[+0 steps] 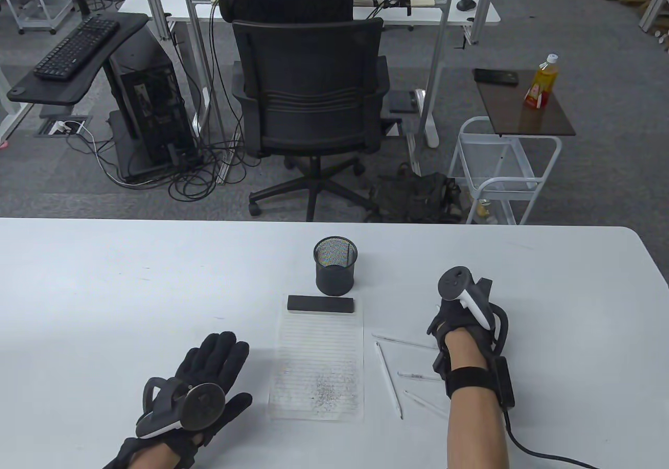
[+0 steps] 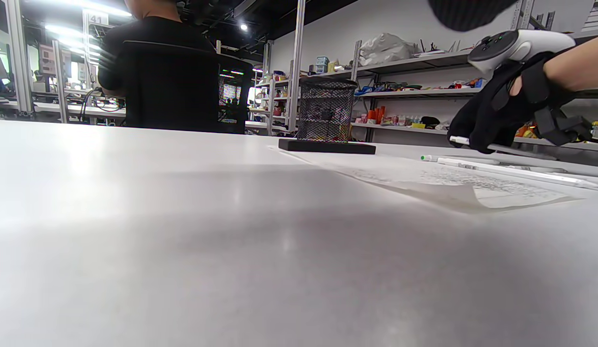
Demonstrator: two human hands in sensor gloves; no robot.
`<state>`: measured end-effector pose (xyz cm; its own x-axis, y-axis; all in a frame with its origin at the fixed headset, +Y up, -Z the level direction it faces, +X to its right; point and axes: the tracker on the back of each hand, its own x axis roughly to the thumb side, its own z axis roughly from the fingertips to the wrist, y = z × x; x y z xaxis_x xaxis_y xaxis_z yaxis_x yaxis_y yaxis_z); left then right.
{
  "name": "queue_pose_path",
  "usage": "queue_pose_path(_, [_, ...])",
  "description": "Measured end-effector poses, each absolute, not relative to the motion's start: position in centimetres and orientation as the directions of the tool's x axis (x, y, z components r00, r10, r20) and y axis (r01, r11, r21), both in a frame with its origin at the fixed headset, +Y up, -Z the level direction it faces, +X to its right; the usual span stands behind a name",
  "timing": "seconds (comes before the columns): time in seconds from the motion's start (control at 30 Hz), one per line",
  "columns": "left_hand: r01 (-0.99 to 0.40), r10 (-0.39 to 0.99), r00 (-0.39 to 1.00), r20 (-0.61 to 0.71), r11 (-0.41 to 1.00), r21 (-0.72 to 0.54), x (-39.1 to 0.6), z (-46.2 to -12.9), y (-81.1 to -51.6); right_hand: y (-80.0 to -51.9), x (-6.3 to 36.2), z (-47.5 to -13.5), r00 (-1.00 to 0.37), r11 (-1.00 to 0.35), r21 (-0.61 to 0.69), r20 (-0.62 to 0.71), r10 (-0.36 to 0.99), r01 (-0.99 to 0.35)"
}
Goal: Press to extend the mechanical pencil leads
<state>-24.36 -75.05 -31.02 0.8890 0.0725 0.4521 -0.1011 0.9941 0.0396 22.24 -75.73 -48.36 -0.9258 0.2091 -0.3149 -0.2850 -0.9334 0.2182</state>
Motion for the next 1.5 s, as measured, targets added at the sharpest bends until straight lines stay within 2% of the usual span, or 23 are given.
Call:
queue_pose_path(0.17, [-0.101, 0.072, 0.887, 0.457, 0.994, 0.040, -24.3, -31.0, -75.1, -76.2, 22.0, -48.5, -0.954, -0.965, 0.201, -0.279, 0.112, -0.171])
queue_pose_path(0.3, [-0.098, 0.070, 0.885, 0.461, 0.995, 0.037, -24.2, -30.9, -75.2, -76.8, 22.1, -48.2, -0.960, -0.967, 0.211, -0.266, 0.083, -0.142])
queue_pose_path(0.57, [-0.097, 0.075, 0.884, 0.462, 0.995, 0.024, -24.1, -31.0, -75.3, -76.9, 22.1, -48.3, -0.965, -0.976, 0.170, -0.248, 0.090, -0.135])
queue_pose_path(0.73, [-0.112, 0.091, 0.885, 0.456, 0.994, 0.018, -24.3, -31.1, -75.3, -76.8, 22.1, -48.2, -0.959, -0.965, 0.207, -0.263, 0.102, -0.159])
queue_pose_path(0.8, [-0.113, 0.094, 0.885, 0.455, 0.993, 0.015, -24.3, -31.1, -75.4, -76.3, 22.1, -48.0, -0.955, -0.954, 0.242, -0.276, 0.107, -0.177])
queue_pose_path(0.9, [-0.119, 0.103, 0.883, 0.459, 0.993, 0.007, -24.2, -31.1, -75.4, -74.6, 21.9, -47.3, -0.957, -0.964, 0.188, -0.258, 0.134, -0.186])
queue_pose_path(1.07, [-0.120, 0.107, 0.878, 0.467, 0.993, -0.003, -24.0, -31.2, -75.6, -69.9, 20.7, -43.4, -0.967, -0.969, 0.026, -0.080, 0.243, -0.246])
queue_pose_path(1.2, [-0.124, 0.111, 0.876, 0.470, 0.992, -0.003, -23.9, -31.1, -75.6, -67.4, 19.2, -38.0, -0.942, -0.935, -0.149, 0.149, 0.301, -0.323])
queue_pose_path(1.23, [-0.124, 0.108, 0.875, 0.472, 0.992, 0.003, -23.9, -31.1, -75.6, -66.9, 18.4, -35.7, -0.930, -0.921, -0.202, 0.231, 0.286, -0.334])
queue_pose_path(1.3, [-0.126, 0.106, 0.874, 0.475, 0.992, 0.011, -23.7, -31.0, -75.4, -66.5, 17.3, -31.9, -0.923, -0.911, -0.281, 0.327, 0.206, -0.303])
queue_pose_path(1.37, [-0.126, 0.100, 0.872, 0.479, 0.992, 0.021, -23.6, -30.9, -75.2, -66.8, 16.7, -29.8, -0.913, -0.902, -0.326, 0.380, 0.149, -0.283])
queue_pose_path(1.5, [-0.123, 0.086, 0.873, 0.481, 0.991, 0.045, -23.5, -30.7, -74.9, -69.7, 16.1, -26.5, -0.900, -0.874, -0.374, 0.413, 0.141, -0.309])
